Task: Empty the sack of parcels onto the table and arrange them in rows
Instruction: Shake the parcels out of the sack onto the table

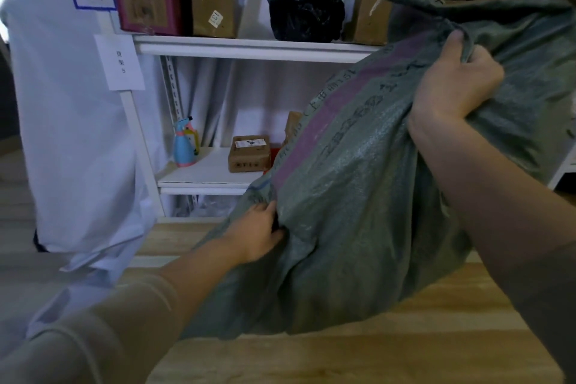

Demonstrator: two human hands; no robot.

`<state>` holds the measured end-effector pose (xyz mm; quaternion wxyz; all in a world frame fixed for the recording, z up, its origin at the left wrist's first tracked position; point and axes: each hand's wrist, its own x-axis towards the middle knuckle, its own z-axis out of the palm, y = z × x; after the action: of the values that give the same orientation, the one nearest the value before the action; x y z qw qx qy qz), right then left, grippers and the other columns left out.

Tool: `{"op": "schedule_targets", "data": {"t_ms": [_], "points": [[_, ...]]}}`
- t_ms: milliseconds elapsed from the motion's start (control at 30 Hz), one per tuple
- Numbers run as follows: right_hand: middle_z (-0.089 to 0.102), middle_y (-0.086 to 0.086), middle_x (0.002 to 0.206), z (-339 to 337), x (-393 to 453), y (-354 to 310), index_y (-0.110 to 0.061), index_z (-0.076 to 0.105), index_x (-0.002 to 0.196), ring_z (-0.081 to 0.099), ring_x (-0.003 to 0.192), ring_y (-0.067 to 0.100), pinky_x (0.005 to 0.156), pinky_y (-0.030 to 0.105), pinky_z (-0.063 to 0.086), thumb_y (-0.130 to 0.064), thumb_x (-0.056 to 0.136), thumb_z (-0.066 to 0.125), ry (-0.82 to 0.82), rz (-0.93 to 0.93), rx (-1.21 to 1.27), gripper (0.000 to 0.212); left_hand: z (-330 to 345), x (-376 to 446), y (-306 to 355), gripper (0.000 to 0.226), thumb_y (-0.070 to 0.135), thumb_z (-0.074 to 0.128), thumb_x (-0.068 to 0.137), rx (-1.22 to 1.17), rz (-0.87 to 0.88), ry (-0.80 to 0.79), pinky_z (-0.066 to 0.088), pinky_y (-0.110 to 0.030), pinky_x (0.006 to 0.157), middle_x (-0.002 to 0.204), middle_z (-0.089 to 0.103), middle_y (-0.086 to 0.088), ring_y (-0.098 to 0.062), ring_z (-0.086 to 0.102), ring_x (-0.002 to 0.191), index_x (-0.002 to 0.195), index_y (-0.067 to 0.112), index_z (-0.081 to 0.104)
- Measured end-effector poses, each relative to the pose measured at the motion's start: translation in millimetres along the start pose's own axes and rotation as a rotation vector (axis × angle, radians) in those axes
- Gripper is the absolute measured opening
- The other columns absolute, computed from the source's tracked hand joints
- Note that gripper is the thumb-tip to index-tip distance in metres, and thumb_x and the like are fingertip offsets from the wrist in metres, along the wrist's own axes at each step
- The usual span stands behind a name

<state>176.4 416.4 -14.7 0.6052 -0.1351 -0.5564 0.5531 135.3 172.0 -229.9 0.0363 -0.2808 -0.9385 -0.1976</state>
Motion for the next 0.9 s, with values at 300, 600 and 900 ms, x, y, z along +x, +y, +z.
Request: {"op": "schedule_targets", "data": {"t_ms": [300,600,900], "points": [[0.028,-0.011,0.046,-13,4,-2,-0.022,0.029,0.051,0.028,0.035,0.002,0.043,0.015,0.025,-0.018,0.097,0.059,0.05,0.028,0.049,0.055,-4,11,8,0.047,0.038,0.057,0.094,0.043,-0.145,-0.045,0.043,-0.043,0.105,0.131,0.055,-0.01,-0.029,0.05,0.123,0.136,0.019,0.046],[0.03,-0.011,0.047,-22,17,-10,-0.021,0.031,0.052,0.03,0.035,0.001,0.044,0.014,0.027,-0.015,0.097,0.058,0.067,-0.001,0.099,0.054,-6,25,47,0.034,0.013,0.044,0.103,-0.713,-0.42,0.304,0.042,-0.038,0.104,0.128,0.059,-0.004,-0.022,0.054,0.118,0.136,0.016,0.048],[0.037,-0.013,0.047,-33,32,-7,-0.024,0.039,0.053,0.035,0.039,-0.002,0.047,0.016,0.032,-0.02,0.098,0.059,0.113,-0.003,0.098,0.049,-12,42,78,0.028,0.007,0.046,0.1,-1.077,-0.361,0.34,0.045,-0.04,0.105,0.114,0.065,-0.002,-0.02,0.06,0.11,0.103,0.033,0.056]]}}
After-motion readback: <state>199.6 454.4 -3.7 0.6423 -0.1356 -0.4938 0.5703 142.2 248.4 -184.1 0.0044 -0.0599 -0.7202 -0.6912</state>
